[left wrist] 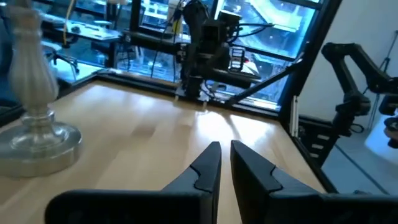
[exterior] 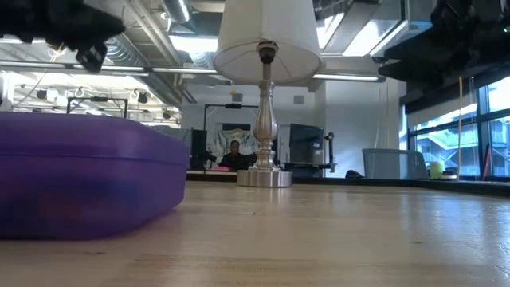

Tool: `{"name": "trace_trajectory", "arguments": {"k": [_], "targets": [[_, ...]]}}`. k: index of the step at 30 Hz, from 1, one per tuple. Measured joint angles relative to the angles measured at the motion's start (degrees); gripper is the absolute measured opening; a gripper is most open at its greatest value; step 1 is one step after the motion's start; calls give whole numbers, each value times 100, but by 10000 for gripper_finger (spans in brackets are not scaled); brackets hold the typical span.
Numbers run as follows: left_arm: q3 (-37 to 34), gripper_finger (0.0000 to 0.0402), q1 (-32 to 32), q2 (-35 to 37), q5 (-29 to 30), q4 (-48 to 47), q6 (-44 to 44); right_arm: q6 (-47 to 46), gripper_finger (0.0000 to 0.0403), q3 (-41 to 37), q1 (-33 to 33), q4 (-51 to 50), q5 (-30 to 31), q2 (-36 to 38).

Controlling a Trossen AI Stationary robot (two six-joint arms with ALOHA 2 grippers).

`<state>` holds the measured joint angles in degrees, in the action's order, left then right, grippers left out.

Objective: Pick & place school supplies into a supply box
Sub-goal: Return to Home Position

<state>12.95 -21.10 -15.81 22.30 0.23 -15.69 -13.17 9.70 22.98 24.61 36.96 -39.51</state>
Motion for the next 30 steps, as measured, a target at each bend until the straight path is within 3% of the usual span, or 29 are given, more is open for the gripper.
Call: {"name": "trace_trajectory", "arguments": {"k": [7,15,23,30], "targets": [[-476,31,115,761,193,-50,84,-2,215,-504,0,26,-104,805],[-498,31,461,1280,92,-732,40,-1,215,-934,-7,-152,-79,1770],[-508,31,773,1363,6,-899,19,455,215,-934,-17,-319,-62,2216],[-974,31,996,1463,-251,-525,-18,477,215,-934,-19,-393,-61,2320]]}}
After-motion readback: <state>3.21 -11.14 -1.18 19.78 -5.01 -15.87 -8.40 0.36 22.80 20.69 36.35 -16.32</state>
